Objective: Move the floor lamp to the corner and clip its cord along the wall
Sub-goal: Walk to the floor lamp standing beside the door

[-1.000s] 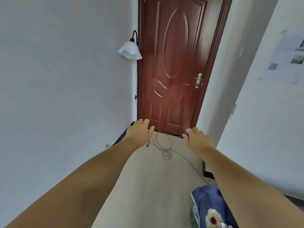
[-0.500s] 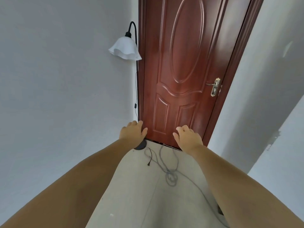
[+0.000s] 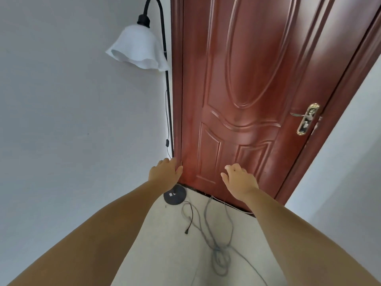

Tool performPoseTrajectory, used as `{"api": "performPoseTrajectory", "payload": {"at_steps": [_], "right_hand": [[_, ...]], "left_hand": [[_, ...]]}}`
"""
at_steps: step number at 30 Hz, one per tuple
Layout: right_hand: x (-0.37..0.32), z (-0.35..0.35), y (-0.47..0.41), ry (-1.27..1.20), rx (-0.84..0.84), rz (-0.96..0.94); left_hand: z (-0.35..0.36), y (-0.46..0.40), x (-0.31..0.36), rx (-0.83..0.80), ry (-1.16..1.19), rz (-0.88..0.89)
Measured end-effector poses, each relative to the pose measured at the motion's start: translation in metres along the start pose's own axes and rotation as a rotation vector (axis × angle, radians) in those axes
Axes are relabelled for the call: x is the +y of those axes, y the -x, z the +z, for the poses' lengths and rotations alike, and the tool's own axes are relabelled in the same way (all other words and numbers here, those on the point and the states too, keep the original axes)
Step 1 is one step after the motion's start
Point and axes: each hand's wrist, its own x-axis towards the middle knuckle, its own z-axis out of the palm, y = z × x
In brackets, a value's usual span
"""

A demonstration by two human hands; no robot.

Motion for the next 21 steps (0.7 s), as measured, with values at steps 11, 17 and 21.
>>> {"api": "performPoseTrajectory", "payload": {"at_steps": [11, 17, 21], "right_hand": [[0.02, 0.071, -0.248, -0.093, -0.156, -0.103], [-0.001, 0.152, -0.361, -0.219, -0.173, -0.07], [-0.009, 0.207, -0.431, -0.297, -0.166, -0.004]], "left_hand": [[0.07, -0.199, -0.04, -0.104, 0.085, -0.238], [0.129, -0.319, -0.08, -0.2, 0.121, -0.257], [0.18, -0.39, -0.106, -0.297, 0.171, -0.344]]}}
